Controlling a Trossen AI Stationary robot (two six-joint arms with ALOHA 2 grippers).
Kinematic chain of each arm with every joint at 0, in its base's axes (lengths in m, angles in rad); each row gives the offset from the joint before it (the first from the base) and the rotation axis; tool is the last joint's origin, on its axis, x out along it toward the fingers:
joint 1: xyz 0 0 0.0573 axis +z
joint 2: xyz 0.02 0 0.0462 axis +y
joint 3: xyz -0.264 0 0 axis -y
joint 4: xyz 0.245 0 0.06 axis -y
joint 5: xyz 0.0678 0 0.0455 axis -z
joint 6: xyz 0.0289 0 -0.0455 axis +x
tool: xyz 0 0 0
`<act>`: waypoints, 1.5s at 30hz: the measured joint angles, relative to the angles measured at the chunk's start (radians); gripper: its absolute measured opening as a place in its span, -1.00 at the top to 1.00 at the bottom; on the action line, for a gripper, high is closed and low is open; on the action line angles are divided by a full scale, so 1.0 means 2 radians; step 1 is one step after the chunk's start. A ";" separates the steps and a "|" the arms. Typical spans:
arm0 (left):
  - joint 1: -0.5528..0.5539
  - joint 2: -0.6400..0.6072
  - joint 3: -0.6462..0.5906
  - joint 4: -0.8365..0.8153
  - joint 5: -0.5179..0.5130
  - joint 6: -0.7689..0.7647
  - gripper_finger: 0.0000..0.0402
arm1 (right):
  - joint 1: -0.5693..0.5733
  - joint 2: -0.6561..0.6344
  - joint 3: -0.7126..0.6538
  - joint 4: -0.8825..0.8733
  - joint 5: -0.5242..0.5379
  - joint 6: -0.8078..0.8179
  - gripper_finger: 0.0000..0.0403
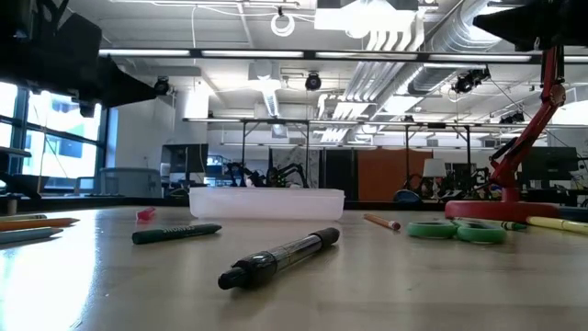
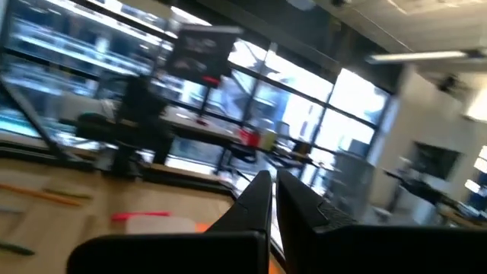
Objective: Pick & place school supplies into a supply box
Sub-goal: Put the yellow pen into the orange supply box
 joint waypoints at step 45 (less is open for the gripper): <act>0.000 0.000 0.000 0.064 0.004 -0.101 0.71 | 0.018 0.431 0.224 -0.491 -0.143 0.825 0.56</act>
